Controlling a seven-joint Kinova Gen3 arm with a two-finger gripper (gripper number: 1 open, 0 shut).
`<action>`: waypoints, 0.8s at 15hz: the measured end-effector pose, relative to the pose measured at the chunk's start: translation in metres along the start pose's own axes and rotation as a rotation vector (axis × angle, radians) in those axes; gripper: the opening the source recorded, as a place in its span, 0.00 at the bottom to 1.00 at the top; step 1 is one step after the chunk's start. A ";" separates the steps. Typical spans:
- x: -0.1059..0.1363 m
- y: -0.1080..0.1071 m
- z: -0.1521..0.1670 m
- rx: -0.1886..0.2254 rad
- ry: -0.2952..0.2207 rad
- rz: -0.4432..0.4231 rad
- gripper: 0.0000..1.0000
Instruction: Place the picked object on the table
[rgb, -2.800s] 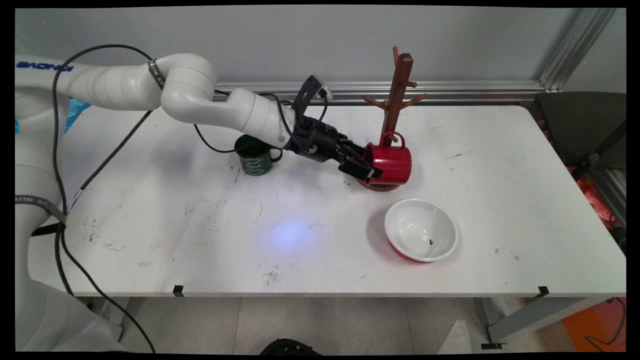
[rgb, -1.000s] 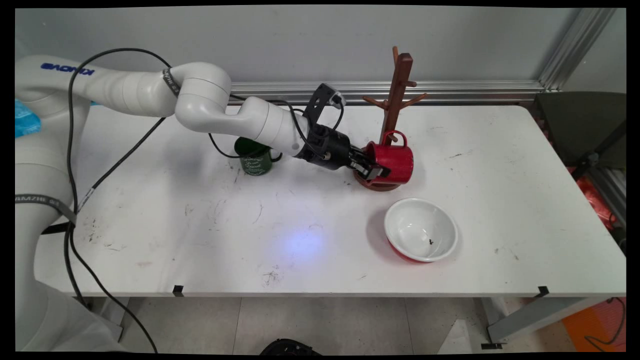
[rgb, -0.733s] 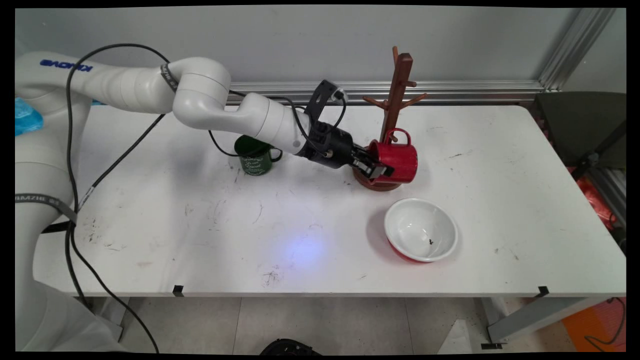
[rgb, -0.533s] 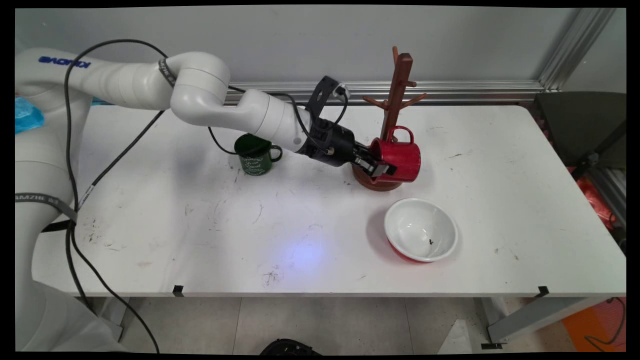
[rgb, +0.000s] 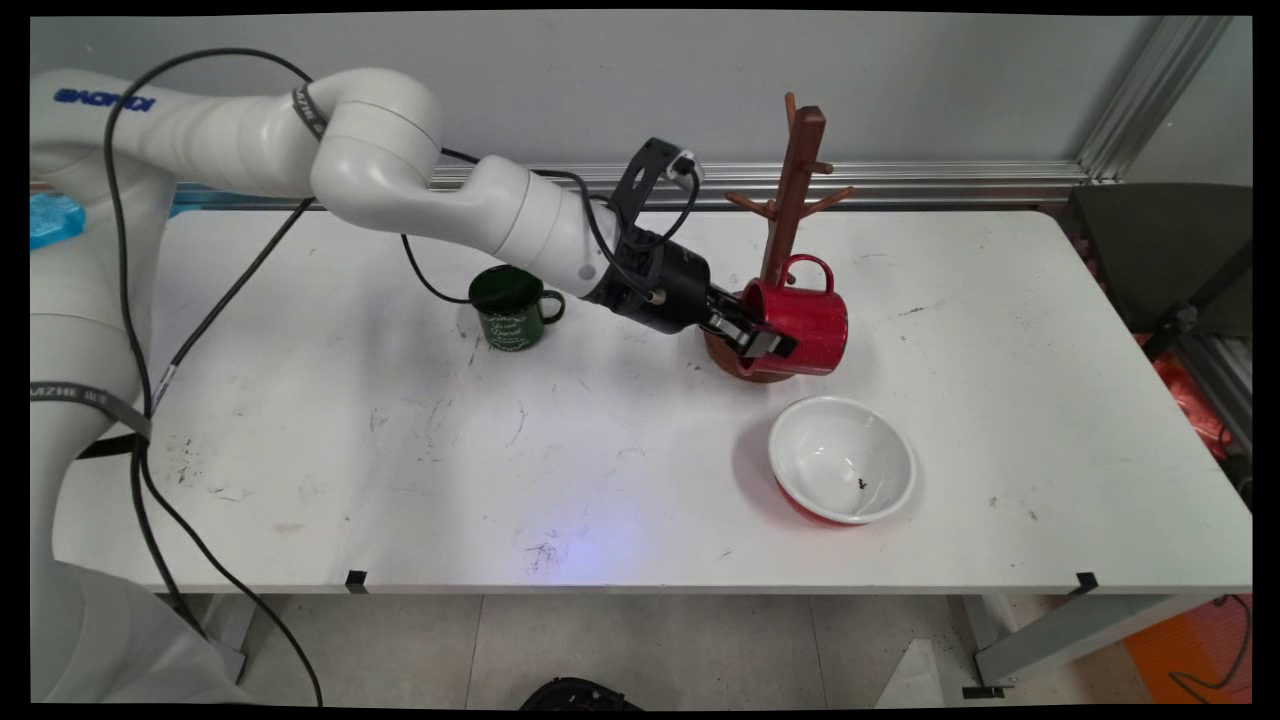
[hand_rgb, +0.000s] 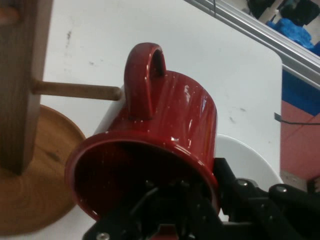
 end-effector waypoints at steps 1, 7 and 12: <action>0.002 0.004 -0.003 -0.002 -0.008 -0.002 0.00; 0.010 0.018 -0.030 0.008 -0.087 0.042 0.00; 0.012 0.022 -0.059 0.016 -0.187 0.124 0.00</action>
